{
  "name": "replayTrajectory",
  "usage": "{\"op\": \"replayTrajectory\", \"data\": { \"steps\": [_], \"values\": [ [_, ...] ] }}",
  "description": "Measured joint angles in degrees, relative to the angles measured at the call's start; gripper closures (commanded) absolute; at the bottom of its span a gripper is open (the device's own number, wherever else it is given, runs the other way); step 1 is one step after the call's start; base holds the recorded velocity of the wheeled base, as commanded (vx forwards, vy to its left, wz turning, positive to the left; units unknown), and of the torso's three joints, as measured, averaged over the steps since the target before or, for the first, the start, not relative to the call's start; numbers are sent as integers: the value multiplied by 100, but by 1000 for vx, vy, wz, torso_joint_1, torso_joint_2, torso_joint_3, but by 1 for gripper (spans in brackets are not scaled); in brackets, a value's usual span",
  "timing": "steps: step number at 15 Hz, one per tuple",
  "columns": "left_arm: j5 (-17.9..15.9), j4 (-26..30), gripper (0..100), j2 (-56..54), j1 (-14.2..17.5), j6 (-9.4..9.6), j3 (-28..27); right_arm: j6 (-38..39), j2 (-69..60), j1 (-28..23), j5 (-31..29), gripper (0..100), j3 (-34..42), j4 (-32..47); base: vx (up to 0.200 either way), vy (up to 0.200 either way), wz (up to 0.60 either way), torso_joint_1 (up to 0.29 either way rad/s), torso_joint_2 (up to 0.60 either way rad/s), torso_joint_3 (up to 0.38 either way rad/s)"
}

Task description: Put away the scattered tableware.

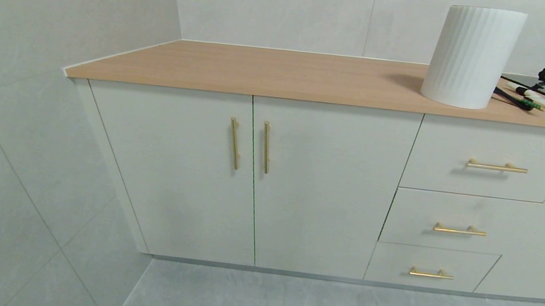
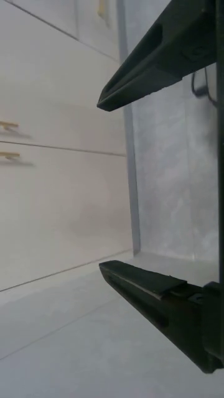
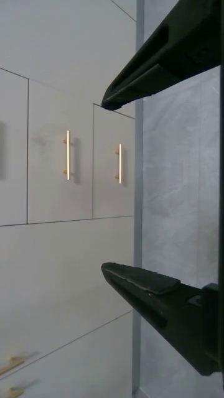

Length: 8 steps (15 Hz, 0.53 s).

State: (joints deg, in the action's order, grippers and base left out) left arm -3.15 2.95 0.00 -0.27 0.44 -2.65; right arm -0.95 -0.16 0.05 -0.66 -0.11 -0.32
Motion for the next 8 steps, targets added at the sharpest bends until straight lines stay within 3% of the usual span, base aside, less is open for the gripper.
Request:
{"op": "replayTrajectory", "data": {
  "steps": [2,3,4,5,6,7,8],
  "values": [
    [46,0,0,0,0,-631,0,-5,0,2,4,0,1,5,0,0,0,0,0,0],
    [143,-61,0,0,0,-1059,12,-2,0,2,4,0,4,7,0,0,0,0,0,0],
    [328,-150,0,0,0,-1363,48,13,0,2,-7,0,4,7,0,0,0,0,0,0],
    [380,-187,0,0,0,-1284,74,30,0,2,-10,0,4,7,0,0,0,0,0,0],
    [285,-194,0,0,0,-980,91,30,0,2,-10,0,4,10,0,0,0,0,0,0],
    [105,-191,0,0,0,-484,96,35,0,2,-10,0,1,7,0,0,0,0,0,0],
    [-38,-191,0,0,0,-144,107,35,0,2,-12,0,1,10,0,0,0,0,0,0]
  ]
}}
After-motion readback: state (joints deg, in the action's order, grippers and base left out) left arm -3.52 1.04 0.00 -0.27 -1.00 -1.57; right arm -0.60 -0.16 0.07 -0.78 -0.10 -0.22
